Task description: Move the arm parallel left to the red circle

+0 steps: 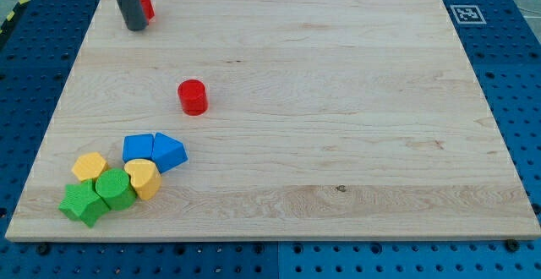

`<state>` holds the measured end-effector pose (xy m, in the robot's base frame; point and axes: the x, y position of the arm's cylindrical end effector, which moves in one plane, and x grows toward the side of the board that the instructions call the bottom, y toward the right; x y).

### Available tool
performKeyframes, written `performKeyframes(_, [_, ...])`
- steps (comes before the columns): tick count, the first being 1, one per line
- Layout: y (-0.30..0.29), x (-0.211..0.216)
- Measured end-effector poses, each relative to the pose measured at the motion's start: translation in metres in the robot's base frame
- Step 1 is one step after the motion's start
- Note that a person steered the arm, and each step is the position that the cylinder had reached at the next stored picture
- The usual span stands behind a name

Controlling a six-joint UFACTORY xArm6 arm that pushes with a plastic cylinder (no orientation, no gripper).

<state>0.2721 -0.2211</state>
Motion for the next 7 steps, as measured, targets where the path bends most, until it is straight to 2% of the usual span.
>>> performKeyframes(1, [0.0,-0.016])
performKeyframes(3, [0.0,-0.015])
performKeyframes(5, [-0.001,0.035])
performKeyframes(7, [-0.001,0.041])
